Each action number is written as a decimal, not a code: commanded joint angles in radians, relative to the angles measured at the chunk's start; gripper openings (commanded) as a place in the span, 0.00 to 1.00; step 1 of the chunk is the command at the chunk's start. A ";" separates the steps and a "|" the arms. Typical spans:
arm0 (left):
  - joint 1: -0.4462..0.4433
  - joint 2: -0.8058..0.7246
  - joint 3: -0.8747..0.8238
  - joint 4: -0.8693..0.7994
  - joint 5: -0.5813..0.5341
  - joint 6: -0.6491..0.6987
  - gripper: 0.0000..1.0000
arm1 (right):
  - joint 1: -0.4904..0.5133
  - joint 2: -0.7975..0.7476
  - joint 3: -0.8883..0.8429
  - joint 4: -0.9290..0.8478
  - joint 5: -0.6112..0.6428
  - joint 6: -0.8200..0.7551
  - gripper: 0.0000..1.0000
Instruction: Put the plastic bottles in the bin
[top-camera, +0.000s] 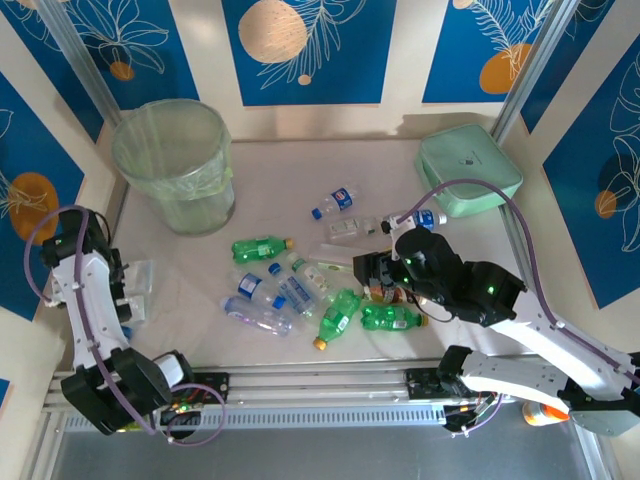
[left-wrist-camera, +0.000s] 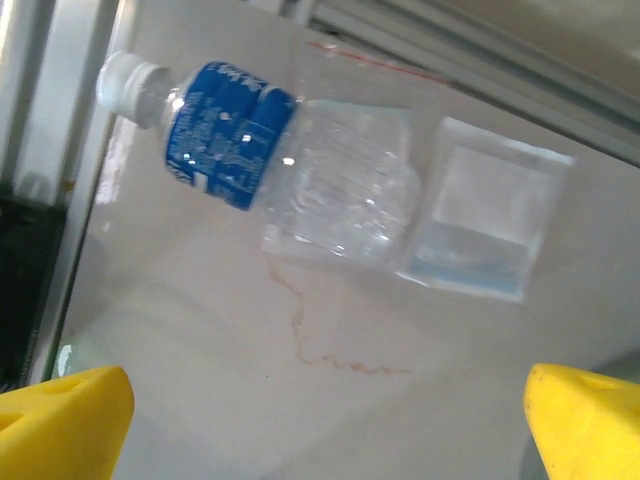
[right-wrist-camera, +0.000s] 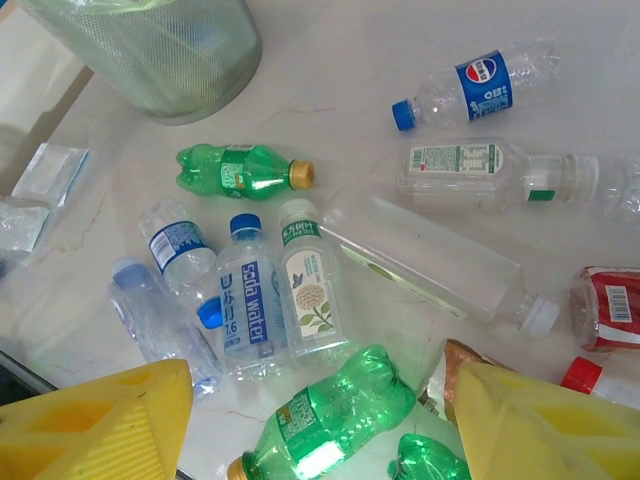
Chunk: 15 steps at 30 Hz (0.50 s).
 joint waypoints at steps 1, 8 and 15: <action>0.047 0.019 -0.050 0.019 0.008 -0.064 0.99 | 0.006 0.020 -0.010 -0.006 -0.037 -0.010 0.70; 0.067 0.070 0.032 0.072 -0.143 0.190 0.99 | 0.007 0.056 -0.023 0.017 -0.071 -0.033 0.71; 0.044 0.223 0.031 0.035 -0.324 0.514 0.99 | 0.000 0.060 -0.076 0.093 -0.075 -0.056 0.71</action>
